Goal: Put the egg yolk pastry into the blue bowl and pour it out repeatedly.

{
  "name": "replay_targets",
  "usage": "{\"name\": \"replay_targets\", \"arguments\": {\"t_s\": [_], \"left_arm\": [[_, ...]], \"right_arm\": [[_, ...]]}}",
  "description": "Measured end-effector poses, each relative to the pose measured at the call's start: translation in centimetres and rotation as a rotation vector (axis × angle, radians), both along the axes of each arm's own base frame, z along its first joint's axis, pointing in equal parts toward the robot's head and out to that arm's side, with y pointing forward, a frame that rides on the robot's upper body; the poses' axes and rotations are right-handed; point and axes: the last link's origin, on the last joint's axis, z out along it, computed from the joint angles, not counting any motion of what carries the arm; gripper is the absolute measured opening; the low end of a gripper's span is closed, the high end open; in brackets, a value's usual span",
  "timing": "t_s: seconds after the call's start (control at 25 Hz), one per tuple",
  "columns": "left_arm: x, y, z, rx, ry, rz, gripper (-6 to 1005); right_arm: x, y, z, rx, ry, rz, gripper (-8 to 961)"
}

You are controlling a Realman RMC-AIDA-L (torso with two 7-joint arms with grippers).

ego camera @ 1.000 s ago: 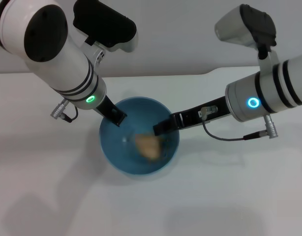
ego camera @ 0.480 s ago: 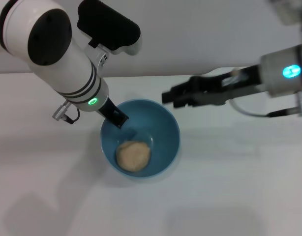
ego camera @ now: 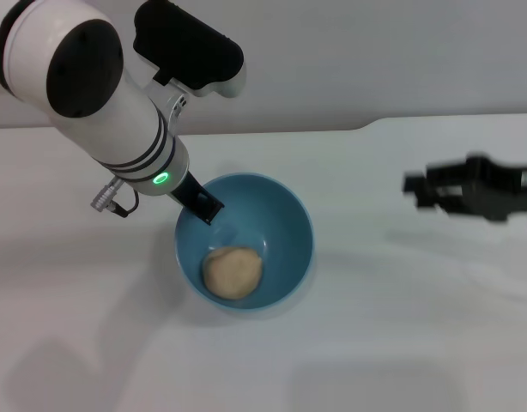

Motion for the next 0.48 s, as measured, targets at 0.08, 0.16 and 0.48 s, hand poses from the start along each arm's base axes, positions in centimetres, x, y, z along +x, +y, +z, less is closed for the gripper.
{"name": "replay_targets", "arguments": {"t_s": [0.08, 0.16, 0.48], "left_arm": [[0.0, 0.0, 0.0, 0.002, -0.002, 0.001, 1], [0.0, 0.0, 0.0, 0.004, -0.004, 0.002, 1], [0.0, 0.1, -0.1, 0.015, -0.015, 0.005, 2]], "right_arm": [[2.7, 0.3, -0.9, 0.009, -0.184, -0.113, 336], [3.4, 0.5, -1.1, 0.023, -0.242, -0.144, 336], [3.4, 3.6, -2.5, 0.178, -0.639, -0.122, 336]]}}
